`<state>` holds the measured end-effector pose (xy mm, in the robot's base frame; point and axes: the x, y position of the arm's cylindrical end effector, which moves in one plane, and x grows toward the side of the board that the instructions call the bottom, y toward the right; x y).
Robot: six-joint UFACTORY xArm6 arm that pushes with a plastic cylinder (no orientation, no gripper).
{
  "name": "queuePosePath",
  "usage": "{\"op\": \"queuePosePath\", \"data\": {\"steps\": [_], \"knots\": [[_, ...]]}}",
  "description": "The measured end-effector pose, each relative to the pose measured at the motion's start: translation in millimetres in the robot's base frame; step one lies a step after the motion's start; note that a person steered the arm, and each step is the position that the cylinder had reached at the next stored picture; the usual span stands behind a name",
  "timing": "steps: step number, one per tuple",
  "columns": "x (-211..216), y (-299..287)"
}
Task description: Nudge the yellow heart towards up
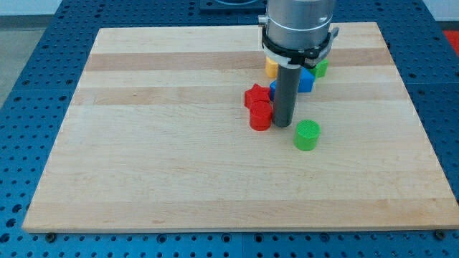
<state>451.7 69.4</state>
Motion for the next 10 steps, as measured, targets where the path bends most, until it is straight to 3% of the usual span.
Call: {"op": "queuePosePath", "data": {"steps": [2,4,8,10], "knots": [[43.4,-25.9],[45.0,-97.1],[-70.4,-96.4],[-93.5,-48.4]]}}
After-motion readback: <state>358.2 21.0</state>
